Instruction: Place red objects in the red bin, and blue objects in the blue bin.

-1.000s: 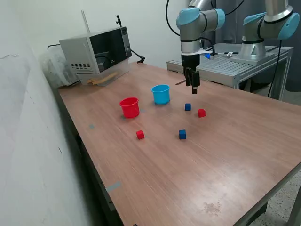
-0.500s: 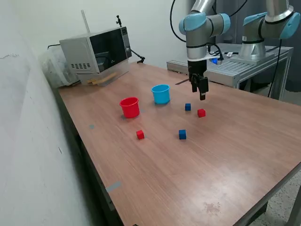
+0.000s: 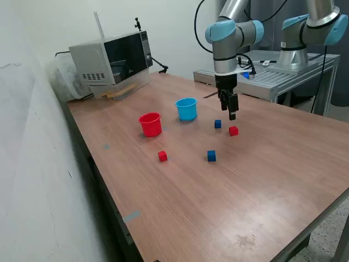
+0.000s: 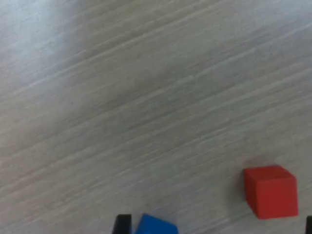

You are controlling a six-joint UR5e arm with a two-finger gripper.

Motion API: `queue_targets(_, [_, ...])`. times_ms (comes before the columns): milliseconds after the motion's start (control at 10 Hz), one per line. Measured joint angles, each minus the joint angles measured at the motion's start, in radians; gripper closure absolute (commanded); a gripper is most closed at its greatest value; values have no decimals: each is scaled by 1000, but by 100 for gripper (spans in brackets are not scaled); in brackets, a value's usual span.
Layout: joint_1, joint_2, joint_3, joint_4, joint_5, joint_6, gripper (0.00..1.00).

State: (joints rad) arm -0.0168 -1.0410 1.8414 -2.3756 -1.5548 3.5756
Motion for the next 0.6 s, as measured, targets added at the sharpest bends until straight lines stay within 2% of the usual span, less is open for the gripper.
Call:
queue_targets(300, [-8, 4, -1, -4, -7, 77, 0])
queue_targets(600, [-11, 11, -2, -19, -52, 176, 0])
